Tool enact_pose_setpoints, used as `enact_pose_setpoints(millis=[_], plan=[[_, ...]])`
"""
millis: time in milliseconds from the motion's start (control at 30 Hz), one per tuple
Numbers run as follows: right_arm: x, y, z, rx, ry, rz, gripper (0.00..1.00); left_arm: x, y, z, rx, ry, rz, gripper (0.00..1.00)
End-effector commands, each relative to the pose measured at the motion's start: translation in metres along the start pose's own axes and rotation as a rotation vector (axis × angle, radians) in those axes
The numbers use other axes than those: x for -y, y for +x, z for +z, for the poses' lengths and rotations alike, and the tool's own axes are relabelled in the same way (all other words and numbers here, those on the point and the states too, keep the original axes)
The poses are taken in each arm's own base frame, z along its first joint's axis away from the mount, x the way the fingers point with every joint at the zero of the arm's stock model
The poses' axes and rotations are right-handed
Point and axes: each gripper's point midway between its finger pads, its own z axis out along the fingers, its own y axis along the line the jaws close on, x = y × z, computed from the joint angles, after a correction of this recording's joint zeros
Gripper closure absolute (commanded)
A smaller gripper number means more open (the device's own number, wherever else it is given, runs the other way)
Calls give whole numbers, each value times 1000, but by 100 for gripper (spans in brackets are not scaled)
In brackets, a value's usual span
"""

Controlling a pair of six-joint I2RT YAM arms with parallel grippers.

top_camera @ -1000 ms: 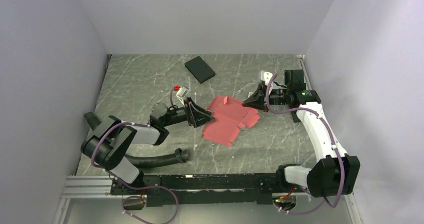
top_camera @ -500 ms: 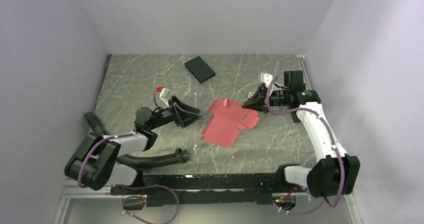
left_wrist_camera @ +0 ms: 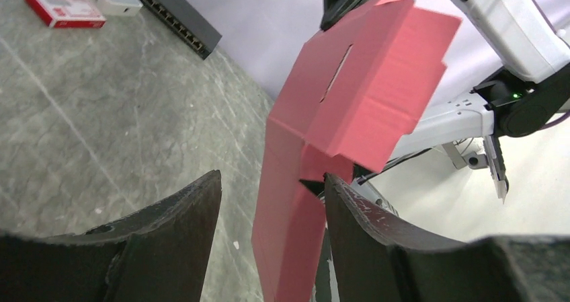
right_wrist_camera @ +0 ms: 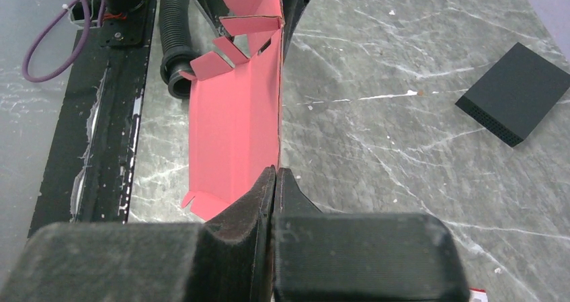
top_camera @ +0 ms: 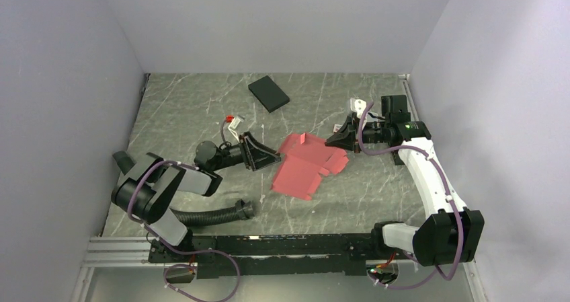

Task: Fold the paper box
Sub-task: Fold the paper box at the center of the board.

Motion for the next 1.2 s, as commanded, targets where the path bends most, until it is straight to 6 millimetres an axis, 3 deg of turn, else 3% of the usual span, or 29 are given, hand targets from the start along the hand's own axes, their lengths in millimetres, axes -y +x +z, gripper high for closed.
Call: enact_pose_setpoints(millis=[0,233,667,833,1033,1100,1167], plan=[[-5,-12,3,49,-35,-34,100,27,-18,10,32,110,107,37],[-7,-13,4,52,-42,-33,100,29,-11,20,9,130,92,40],[-7,-14,4,54,-43,-36,100,28,-3,31,-27,153,72,61],[-5,-13,4,48,-34,-32,100,25,0,33,-36,144,62,64],[-3,-11,4,41,-25,-24,100,19,3,35,-55,110,76,77],[-3,-11,4,40,-23,-23,100,16,4,37,-63,85,81,95],[-2,-11,4,38,-22,-24,100,14,4,37,-67,55,86,100]])
